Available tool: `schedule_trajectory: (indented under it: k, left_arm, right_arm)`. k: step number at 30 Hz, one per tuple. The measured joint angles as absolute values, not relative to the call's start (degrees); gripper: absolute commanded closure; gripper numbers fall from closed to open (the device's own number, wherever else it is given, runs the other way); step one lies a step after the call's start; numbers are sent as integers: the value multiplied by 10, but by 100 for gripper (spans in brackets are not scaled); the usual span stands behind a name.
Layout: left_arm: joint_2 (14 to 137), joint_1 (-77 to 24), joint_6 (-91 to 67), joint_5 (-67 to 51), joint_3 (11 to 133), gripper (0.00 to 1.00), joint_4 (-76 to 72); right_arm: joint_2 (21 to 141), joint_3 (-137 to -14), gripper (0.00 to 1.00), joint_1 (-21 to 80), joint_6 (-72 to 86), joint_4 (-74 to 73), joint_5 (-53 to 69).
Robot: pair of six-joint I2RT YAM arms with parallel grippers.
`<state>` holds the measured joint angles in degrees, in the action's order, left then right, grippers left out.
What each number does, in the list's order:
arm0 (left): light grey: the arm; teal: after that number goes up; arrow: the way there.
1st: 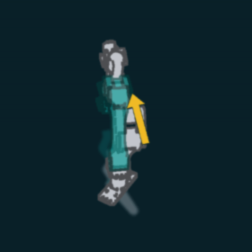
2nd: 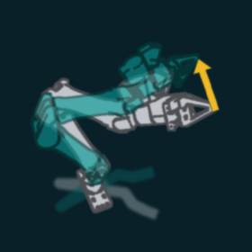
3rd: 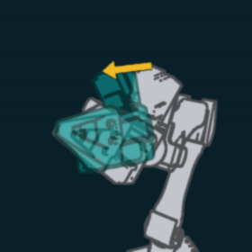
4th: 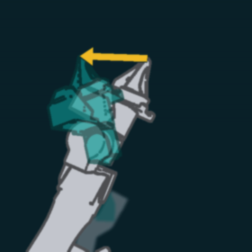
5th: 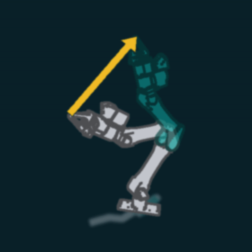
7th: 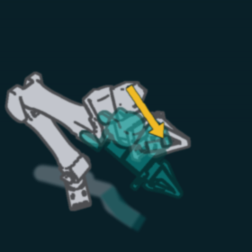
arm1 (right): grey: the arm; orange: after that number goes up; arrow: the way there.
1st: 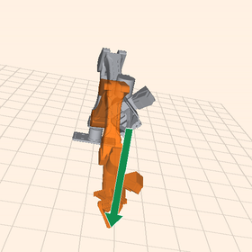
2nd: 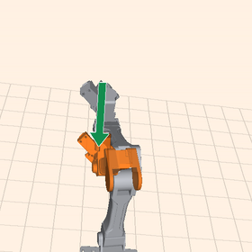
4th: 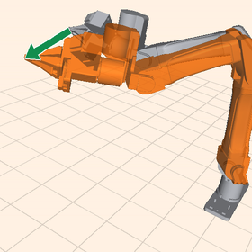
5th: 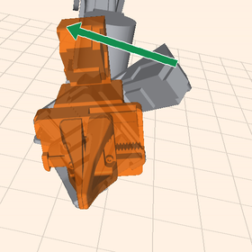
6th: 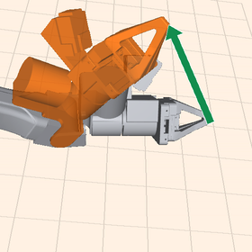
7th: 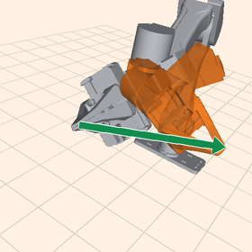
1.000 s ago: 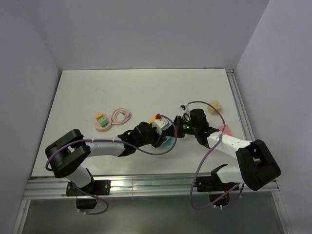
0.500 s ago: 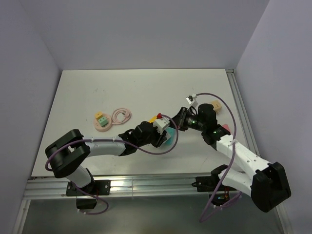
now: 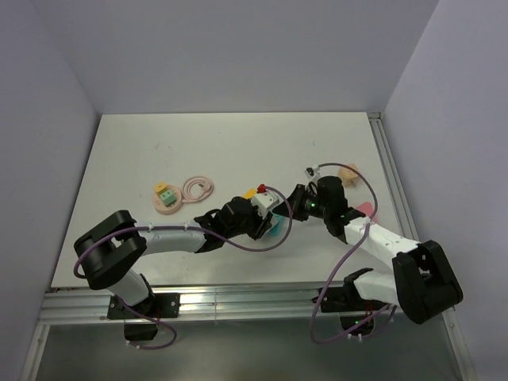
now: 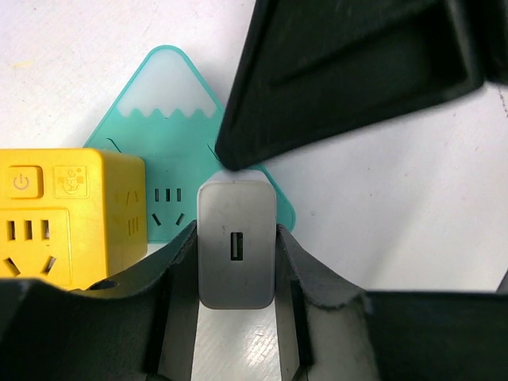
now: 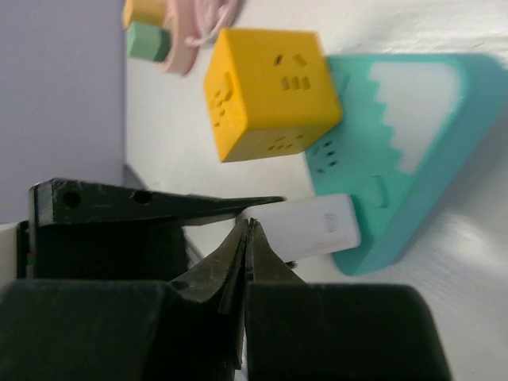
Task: Insert the plug
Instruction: Insert the plug into the socket.
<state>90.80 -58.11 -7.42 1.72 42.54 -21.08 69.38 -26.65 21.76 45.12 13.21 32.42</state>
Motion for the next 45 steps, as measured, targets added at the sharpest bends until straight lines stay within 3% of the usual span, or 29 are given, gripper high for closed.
schedule_trajectory:
  k: [6,18,22,29,35,45]
  left_arm:
    - [908,-582,-70,22,438,100,-186]
    - [918,-585,-67,32,457,100,-168]
    - [918,-585,-67,33,459,100,-164]
    - [925,-585,-67,36,466,100,-157]
    - [931,-587,-64,39,476,100,-151]
    - [936,-588,-64,42,485,100,-143]
  right_arm:
    - [668,-265,100,202,443,102,286]
    - [580,-307,100,209,471,70,330]
    - [599,-304,100,209,476,82,339]
    - [756,-271,100,205,486,183,373]
    - [740,-251,100,203,486,213,360]
    - [677,-272,100,207,487,137,339]
